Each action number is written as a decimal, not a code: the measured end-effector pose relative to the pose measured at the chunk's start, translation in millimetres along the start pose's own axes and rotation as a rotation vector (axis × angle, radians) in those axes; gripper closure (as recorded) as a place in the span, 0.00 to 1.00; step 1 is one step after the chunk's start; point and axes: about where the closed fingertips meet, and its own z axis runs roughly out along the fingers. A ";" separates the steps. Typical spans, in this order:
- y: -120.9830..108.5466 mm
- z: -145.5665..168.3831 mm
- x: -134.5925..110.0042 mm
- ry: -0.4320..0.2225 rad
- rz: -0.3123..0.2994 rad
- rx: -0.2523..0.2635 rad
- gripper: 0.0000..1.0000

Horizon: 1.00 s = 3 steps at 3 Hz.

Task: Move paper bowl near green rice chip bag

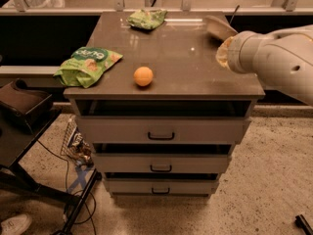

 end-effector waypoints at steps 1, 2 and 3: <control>-5.4 -4.0 -2.6 -0.006 -0.011 0.004 0.98; -6.0 -4.5 -3.9 -0.007 -0.012 0.005 0.75; -6.8 -5.2 -5.4 -0.009 -0.014 0.007 0.53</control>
Offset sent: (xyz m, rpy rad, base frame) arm -0.0008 0.0006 0.0060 -0.0053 -0.0057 0.0079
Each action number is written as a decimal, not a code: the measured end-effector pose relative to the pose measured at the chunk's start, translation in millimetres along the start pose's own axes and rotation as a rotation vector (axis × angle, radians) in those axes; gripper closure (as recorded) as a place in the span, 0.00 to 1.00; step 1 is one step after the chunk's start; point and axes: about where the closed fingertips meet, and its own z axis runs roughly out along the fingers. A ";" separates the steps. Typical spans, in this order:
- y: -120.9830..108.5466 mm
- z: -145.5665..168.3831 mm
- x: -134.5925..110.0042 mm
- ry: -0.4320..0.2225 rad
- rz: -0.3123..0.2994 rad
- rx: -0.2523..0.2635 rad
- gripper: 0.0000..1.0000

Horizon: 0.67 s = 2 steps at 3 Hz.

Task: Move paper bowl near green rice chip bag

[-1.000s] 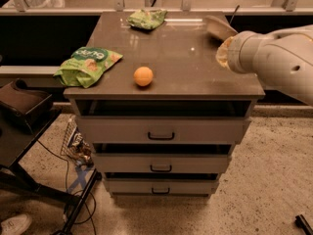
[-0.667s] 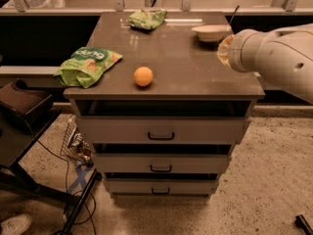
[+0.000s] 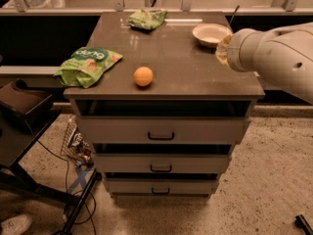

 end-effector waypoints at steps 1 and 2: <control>-2.3 1.4 0.0 0.013 -0.011 -0.001 0.22; -13.1 17.1 11.6 0.027 -0.028 0.027 0.01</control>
Offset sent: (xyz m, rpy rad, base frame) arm 0.0484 -0.0220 -0.0038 -0.0576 -0.0566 -0.0349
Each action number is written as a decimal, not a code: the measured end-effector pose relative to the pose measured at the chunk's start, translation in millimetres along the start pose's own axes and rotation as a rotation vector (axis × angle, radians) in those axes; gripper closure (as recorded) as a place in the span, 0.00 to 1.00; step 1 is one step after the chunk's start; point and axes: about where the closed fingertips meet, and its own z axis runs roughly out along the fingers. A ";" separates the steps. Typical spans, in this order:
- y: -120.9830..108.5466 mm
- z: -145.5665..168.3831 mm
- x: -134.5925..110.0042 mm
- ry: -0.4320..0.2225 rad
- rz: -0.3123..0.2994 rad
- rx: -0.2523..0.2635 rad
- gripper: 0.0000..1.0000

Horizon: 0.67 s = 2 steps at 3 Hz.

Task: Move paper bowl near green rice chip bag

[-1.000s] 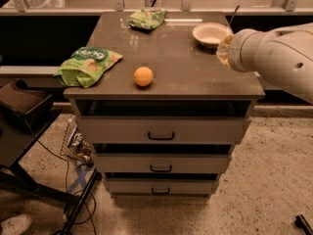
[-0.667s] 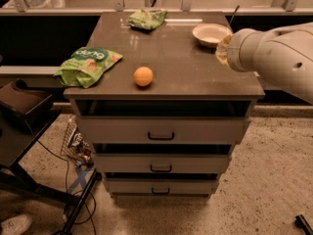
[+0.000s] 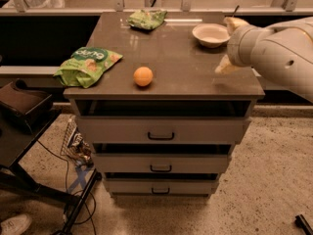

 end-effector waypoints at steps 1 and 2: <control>-18.0 40.6 10.3 -0.004 -0.036 0.042 0.00; -48.1 91.8 28.7 0.008 -0.056 0.111 0.00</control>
Offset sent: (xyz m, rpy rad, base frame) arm 0.1611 -0.0360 -0.0009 -0.0597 -0.1718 -0.0161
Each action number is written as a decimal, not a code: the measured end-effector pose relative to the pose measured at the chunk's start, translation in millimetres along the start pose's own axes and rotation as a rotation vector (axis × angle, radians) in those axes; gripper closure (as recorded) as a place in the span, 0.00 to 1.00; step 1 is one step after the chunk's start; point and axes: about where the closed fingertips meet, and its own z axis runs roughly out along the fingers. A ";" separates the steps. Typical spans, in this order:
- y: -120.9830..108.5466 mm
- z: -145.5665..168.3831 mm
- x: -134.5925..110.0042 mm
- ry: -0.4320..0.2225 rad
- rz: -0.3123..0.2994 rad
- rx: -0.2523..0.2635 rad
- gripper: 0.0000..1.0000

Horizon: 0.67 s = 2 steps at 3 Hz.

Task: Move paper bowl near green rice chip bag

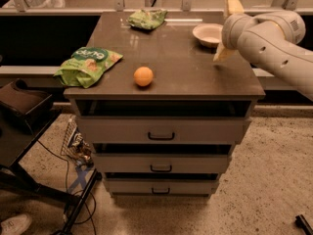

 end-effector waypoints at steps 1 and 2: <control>-18.5 24.2 18.4 0.028 -0.007 0.050 0.00; -18.2 26.8 15.2 0.020 -0.002 0.054 0.00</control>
Offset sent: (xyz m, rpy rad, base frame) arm 0.0262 -0.0133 0.0058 -0.0097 -0.0405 -0.0235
